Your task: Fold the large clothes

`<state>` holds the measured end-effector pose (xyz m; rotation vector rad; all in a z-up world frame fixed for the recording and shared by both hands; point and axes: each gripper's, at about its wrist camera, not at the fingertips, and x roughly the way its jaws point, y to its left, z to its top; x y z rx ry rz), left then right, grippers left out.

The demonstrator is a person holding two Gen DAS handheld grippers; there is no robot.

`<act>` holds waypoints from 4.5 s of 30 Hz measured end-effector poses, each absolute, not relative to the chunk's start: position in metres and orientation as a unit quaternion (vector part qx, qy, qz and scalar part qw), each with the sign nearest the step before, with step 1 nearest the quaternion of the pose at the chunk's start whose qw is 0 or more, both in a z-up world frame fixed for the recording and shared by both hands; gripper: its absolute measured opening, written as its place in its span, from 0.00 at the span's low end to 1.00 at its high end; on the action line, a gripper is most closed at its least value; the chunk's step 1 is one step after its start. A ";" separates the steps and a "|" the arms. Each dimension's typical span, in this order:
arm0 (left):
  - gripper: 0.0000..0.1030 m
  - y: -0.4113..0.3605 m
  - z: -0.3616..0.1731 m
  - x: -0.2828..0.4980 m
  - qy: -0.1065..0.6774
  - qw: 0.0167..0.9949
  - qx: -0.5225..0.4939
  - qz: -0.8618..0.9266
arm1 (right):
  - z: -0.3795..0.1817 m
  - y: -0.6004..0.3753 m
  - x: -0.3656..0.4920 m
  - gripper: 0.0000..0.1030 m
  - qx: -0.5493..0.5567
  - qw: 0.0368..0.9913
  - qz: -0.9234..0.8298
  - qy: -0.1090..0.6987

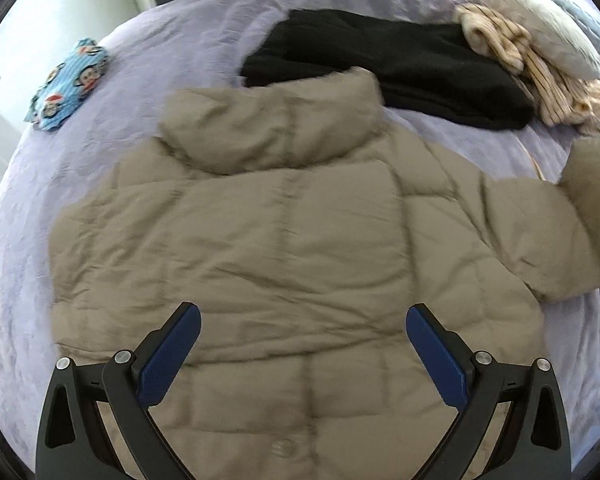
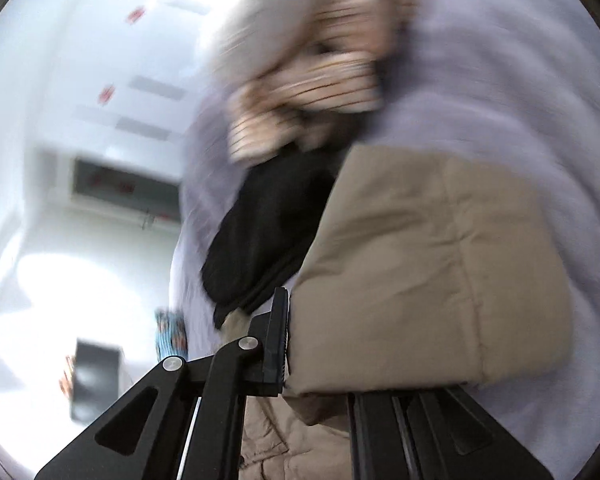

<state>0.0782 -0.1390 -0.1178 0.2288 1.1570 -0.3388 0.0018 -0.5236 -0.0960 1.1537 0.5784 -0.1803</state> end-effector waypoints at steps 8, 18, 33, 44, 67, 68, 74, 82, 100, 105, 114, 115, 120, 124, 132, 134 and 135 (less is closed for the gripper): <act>1.00 -0.068 -0.117 0.108 0.527 0.840 0.072 -0.108 | -0.051 -0.344 0.129 0.09 0.298 0.882 0.046 0.362; 1.00 -0.006 -0.158 0.115 0.557 0.826 0.042 -0.076 | -0.181 -0.240 0.164 0.09 0.308 0.801 0.044 0.511; 1.00 -0.011 -0.152 0.131 0.545 0.827 0.003 -0.135 | -0.159 -0.312 0.116 0.67 0.461 0.773 -0.042 0.435; 1.00 0.043 -0.138 0.146 0.531 0.825 -0.102 -0.162 | -0.121 -0.237 0.168 0.09 0.331 0.832 0.051 0.442; 1.00 0.017 -0.152 0.163 0.559 0.755 -0.213 -0.269 | -0.191 -0.342 0.009 0.70 0.484 0.715 -0.063 0.501; 1.00 0.019 -0.152 0.164 0.557 0.752 -0.222 -0.274 | -0.194 -0.350 0.006 0.70 0.508 0.708 -0.069 0.485; 1.00 0.014 -0.162 0.171 0.563 0.694 -0.302 -0.331 | -0.210 -0.364 0.000 0.70 0.560 0.691 -0.079 0.451; 0.14 -0.018 -0.184 0.176 0.617 0.708 -0.206 -0.275 | -0.212 -0.361 0.025 0.70 0.555 0.693 -0.079 0.453; 0.12 0.018 -0.171 0.147 0.581 0.774 -0.093 -0.235 | -0.217 -0.342 0.071 0.09 0.448 0.739 -0.075 0.498; 0.12 0.023 -0.158 0.142 0.576 0.784 -0.067 -0.223 | -0.212 -0.345 0.071 0.10 0.445 0.739 -0.059 0.503; 0.12 0.034 -0.134 0.132 0.561 0.801 -0.023 -0.205 | -0.177 -0.336 0.058 0.60 0.400 0.750 -0.023 0.527; 0.12 0.035 -0.134 0.132 0.563 0.801 -0.022 -0.204 | -0.168 -0.336 0.054 0.60 0.391 0.758 -0.016 0.522; 0.12 0.019 -0.145 0.136 0.570 0.797 -0.010 -0.202 | -0.136 -0.360 0.045 0.60 0.362 0.803 -0.050 0.470; 0.12 0.006 -0.151 0.137 0.567 0.797 -0.010 -0.209 | -0.147 -0.401 0.058 0.60 0.421 0.787 -0.096 0.440; 0.12 -0.003 -0.160 0.146 0.571 0.794 -0.013 -0.208 | -0.206 -0.431 0.103 0.28 0.497 0.727 -0.105 0.462; 0.12 -0.001 -0.159 0.148 0.574 0.789 -0.022 -0.218 | -0.217 -0.423 0.116 0.28 0.438 0.739 -0.130 0.496; 0.26 0.001 -0.157 0.148 0.574 0.789 -0.020 -0.218 | -0.221 -0.421 0.118 0.28 0.425 0.742 -0.135 0.500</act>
